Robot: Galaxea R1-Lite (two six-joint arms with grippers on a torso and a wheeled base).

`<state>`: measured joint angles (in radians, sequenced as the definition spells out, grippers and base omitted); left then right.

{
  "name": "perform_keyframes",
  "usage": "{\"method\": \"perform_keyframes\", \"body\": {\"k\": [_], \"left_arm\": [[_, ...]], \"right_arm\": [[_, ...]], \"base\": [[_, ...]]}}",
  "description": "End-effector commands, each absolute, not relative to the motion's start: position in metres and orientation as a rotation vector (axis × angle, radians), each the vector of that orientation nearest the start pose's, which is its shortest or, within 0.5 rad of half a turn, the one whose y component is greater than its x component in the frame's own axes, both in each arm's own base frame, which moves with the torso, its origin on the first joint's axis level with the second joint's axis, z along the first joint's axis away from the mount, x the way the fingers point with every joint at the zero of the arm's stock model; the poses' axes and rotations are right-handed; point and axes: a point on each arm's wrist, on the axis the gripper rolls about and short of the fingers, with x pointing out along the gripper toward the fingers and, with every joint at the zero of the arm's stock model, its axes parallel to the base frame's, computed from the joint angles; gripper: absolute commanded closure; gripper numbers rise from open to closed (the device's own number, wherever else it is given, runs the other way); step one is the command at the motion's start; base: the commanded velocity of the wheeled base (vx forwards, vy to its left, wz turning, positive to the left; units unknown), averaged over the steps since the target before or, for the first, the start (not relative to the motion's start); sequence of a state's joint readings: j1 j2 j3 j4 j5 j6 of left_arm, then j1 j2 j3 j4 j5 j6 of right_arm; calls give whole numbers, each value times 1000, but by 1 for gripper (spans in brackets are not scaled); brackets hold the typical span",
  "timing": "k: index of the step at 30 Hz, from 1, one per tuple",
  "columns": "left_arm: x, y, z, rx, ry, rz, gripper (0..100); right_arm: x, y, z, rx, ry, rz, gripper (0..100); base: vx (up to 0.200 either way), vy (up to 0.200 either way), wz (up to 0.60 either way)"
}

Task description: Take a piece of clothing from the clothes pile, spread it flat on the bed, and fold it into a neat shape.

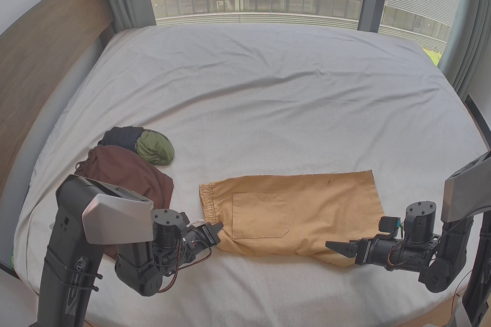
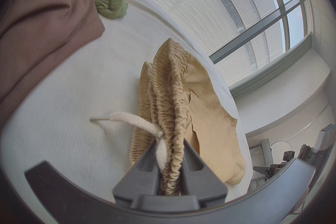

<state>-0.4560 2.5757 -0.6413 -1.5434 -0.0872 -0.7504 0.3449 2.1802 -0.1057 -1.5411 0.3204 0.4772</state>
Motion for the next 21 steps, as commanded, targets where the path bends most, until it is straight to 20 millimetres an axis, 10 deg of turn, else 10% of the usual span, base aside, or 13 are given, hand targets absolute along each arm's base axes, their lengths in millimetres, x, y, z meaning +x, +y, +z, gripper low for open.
{"method": "perform_keyframes", "body": {"k": [1,21], "left_arm": [[322,-151,-56,-638,529,-352,100],[300,-127,-36,-680,571,-295,100]], "right_arm": [[224,88,5,442,686,506,0],[225,88,5,441,687,511,0]], "base": [[0,0,0],[0,0,0]]}}
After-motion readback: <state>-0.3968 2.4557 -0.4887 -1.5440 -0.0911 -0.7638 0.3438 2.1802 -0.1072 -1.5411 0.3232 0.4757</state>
